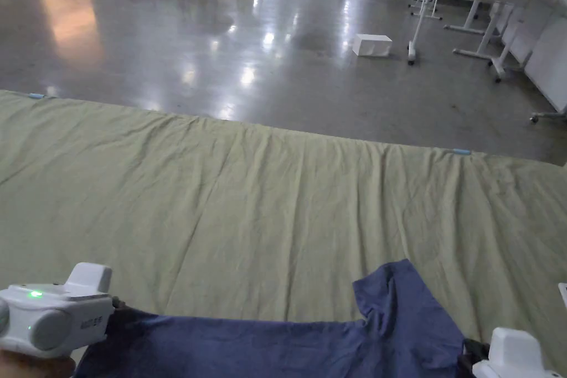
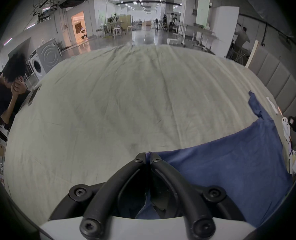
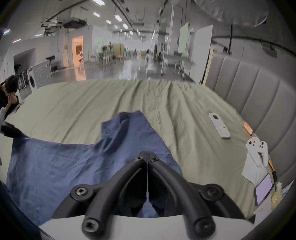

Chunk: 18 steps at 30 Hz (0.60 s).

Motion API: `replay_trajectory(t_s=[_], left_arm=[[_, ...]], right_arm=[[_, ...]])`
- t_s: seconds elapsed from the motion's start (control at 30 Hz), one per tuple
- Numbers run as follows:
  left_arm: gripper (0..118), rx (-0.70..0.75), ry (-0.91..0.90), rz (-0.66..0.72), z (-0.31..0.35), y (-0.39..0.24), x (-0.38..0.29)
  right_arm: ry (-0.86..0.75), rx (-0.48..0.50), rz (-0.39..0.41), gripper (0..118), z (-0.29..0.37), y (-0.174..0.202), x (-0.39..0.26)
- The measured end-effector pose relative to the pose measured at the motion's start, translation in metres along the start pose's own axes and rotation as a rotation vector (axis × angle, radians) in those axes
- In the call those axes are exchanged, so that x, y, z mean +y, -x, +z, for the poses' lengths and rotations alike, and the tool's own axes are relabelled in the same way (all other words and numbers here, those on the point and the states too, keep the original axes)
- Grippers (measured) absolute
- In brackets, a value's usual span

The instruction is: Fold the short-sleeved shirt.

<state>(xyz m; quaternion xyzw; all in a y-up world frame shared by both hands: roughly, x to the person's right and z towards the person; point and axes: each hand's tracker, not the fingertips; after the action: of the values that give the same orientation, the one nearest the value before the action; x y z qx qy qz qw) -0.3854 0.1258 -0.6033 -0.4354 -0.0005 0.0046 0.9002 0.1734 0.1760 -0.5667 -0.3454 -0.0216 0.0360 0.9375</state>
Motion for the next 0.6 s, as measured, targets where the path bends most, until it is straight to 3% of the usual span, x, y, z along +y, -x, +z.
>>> replay_trajectory(t_s=[0.07,0.23,0.3,0.43,0.53,0.6], left_arm=[[4,0.002,-0.015,0.000,0.014,-0.009,-0.001],[4,0.015,-0.038,0.018,0.043,-0.031,-0.004],[4,0.015,-0.040,0.027,0.047,-0.032,-0.006],[4,0.026,-0.041,0.043,0.053,-0.031,-0.008],[4,0.033,-0.032,0.056,0.053,-0.030,-0.007],[4,0.037,-0.033,0.058,0.055,-0.033,-0.009]], right_arm=[[0.105,0.005,0.012,44,-0.036,-0.018,0.021],[0.257,0.002,0.097,59,-0.103,-0.038,0.041],[0.296,0.017,0.094,63,-0.119,-0.040,0.041],[0.401,0.031,0.079,63,-0.149,-0.038,0.034],[0.386,0.018,0.093,59,-0.149,-0.029,0.034],[0.388,0.010,0.096,42,-0.145,-0.022,0.036]])
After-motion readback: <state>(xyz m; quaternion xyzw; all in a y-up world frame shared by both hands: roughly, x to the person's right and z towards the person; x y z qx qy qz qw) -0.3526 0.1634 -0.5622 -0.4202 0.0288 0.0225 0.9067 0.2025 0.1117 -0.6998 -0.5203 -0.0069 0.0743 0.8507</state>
